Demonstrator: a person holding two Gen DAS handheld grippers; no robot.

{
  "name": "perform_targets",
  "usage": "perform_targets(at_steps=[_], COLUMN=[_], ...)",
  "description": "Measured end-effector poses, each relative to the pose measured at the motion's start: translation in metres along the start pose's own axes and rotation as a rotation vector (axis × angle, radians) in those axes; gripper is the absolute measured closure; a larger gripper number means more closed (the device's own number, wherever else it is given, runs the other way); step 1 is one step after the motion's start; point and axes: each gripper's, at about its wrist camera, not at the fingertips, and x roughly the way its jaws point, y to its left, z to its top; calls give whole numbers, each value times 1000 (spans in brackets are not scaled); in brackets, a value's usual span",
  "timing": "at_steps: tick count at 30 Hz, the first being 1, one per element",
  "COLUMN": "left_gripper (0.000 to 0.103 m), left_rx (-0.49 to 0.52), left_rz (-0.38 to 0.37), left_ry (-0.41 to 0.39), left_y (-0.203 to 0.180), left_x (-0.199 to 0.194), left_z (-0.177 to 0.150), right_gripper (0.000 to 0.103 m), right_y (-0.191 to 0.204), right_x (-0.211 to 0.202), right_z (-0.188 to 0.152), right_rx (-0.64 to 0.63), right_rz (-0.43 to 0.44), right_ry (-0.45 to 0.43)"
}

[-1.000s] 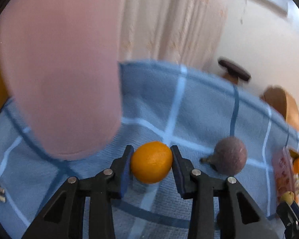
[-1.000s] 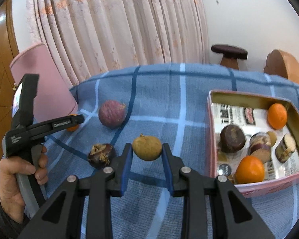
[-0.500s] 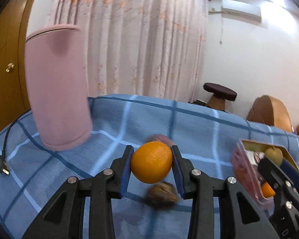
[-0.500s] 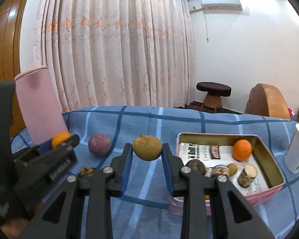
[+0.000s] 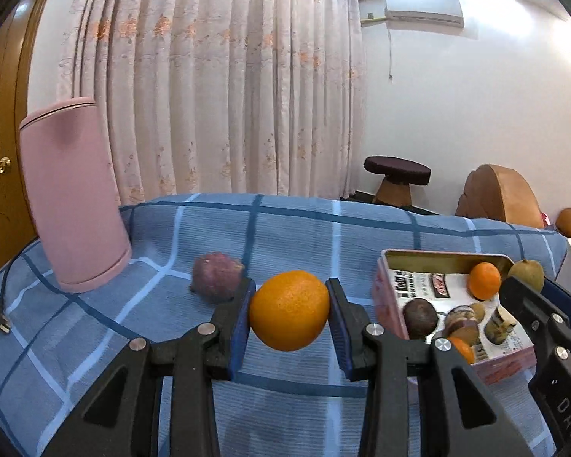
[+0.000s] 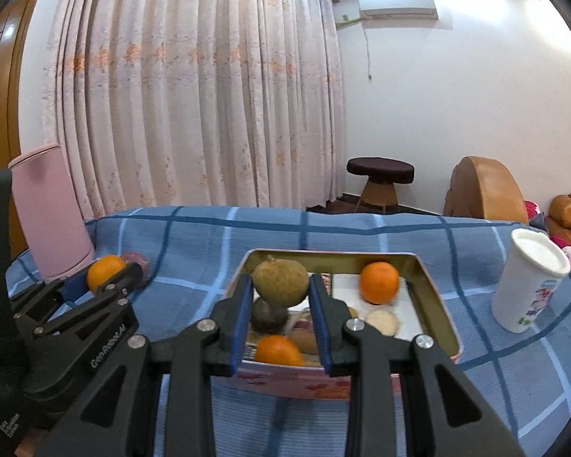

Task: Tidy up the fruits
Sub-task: 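Carry the yellow-green fruit and small orange into the pink tin and release both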

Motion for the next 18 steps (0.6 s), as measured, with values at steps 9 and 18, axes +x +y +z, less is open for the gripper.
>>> perform_targets(at_steps=[9, 18], left_gripper=[64, 63], left_rx=[14, 38], left_rz=[-42, -133], left_ry=[-8, 8], left_y=[-30, -74], left_x=[-4, 8], left_z=[4, 13], right_gripper=[70, 70], right_y=[-23, -59], right_x=[-2, 11], right_z=[3, 8], right_rx=[8, 94], right_rz=[-26, -35], right_ry=[-10, 27])
